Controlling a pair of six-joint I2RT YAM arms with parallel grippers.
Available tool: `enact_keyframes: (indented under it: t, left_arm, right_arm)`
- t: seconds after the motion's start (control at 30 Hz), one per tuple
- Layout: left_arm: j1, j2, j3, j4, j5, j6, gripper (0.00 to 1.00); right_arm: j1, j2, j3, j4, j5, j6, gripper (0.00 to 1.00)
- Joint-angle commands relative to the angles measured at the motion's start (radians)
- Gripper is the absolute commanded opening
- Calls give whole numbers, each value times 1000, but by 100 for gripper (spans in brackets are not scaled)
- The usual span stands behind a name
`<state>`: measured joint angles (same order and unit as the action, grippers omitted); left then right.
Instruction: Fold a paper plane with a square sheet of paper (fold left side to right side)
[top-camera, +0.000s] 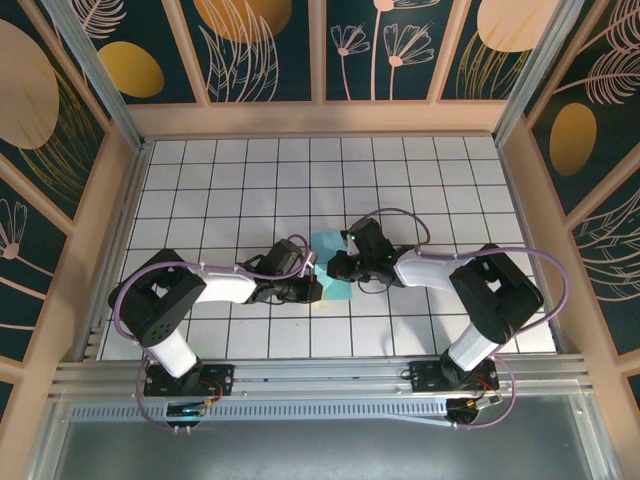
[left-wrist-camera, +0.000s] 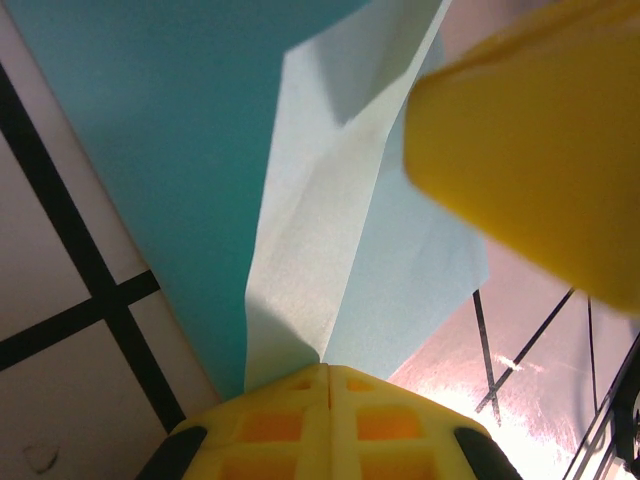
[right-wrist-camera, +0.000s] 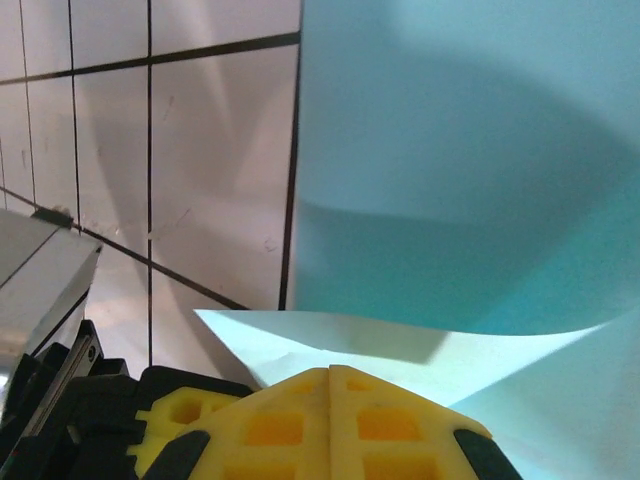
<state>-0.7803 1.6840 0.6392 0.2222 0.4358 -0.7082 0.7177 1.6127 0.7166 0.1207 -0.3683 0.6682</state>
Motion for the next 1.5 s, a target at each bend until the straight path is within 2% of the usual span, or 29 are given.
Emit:
enact_keyframes:
  t: [0.0, 0.27, 0.73, 1.13, 1.47]
  left_arm:
    - [-11, 20, -27, -34, -33, 22, 0]
    - [-12, 20, -24, -38, -34, 21, 0]
    - [-14, 19, -41, -40, -35, 15, 0]
    - [-14, 20, -65, -19, -32, 4, 0]
    - [-14, 20, -70, -11, -31, 0, 0]
  right_arm:
    - [22, 1, -23, 35, 36, 11, 0]
    - [38, 64, -17, 58, 44, 25, 0]
    - [18, 79, -32, 17, 110, 4, 0]
    - [-56, 64, -63, 78, 68, -2, 0]
    - [-164, 64, -74, 109, 29, -33, 0]
